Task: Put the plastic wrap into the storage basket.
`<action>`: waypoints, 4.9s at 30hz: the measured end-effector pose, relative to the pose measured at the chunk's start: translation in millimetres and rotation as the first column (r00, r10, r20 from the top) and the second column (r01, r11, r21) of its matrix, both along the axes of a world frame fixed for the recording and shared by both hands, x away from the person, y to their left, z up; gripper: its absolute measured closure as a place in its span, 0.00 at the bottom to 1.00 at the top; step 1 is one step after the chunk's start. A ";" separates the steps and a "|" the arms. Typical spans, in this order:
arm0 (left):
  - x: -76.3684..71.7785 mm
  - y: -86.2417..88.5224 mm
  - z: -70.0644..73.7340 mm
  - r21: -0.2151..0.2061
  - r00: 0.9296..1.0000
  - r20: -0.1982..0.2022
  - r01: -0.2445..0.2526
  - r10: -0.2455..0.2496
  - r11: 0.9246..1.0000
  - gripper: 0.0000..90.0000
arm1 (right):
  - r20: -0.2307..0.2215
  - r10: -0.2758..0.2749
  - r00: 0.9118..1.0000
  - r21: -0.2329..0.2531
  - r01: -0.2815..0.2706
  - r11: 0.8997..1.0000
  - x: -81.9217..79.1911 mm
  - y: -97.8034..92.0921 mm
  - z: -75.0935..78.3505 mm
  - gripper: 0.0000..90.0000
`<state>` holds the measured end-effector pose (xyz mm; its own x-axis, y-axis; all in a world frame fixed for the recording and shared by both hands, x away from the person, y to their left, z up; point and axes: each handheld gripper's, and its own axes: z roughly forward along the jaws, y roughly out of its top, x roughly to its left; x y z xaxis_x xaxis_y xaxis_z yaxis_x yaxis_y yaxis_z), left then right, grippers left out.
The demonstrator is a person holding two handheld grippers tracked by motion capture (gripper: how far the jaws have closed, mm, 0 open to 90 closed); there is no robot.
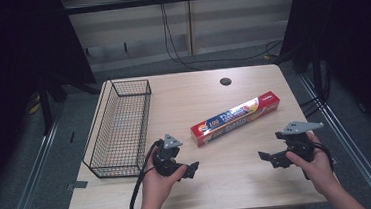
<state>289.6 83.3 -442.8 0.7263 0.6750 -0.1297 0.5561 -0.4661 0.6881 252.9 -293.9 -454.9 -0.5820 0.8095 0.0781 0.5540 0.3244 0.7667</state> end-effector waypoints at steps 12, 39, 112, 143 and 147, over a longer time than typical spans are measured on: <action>33.7 -25.9 12.4 -0.008 0.995 -0.057 0.079 -0.079 0.997 0.01 | -0.075 0.060 0.995 -0.009 -0.061 0.998 -1.5 -4.7 -5.5 0.02; 80.4 -56.8 36.8 -0.072 0.993 -0.084 0.081 -0.087 0.994 0.01 | -0.074 0.057 0.996 -0.018 -0.059 0.998 -8.2 -15.3 -5.3 0.03; 126.4 -122.3 -23.4 0.121 0.987 -0.121 0.122 -0.107 0.985 0.30 | -0.071 0.066 0.995 -0.006 -0.067 0.998 -10.6 -24.4 -4.7 0.04; 124.2 -122.1 -23.0 0.094 0.982 -0.161 0.114 -0.098 0.989 0.26 | -0.066 0.062 0.996 0.009 -0.061 0.998 -12.9 -25.4 -4.2 0.04; 128.0 -129.6 -27.7 0.082 0.982 -0.167 0.107 -0.092 0.991 0.27 | -0.063 0.065 0.996 0.009 -0.065 0.998 -12.3 -27.0 -4.3 0.04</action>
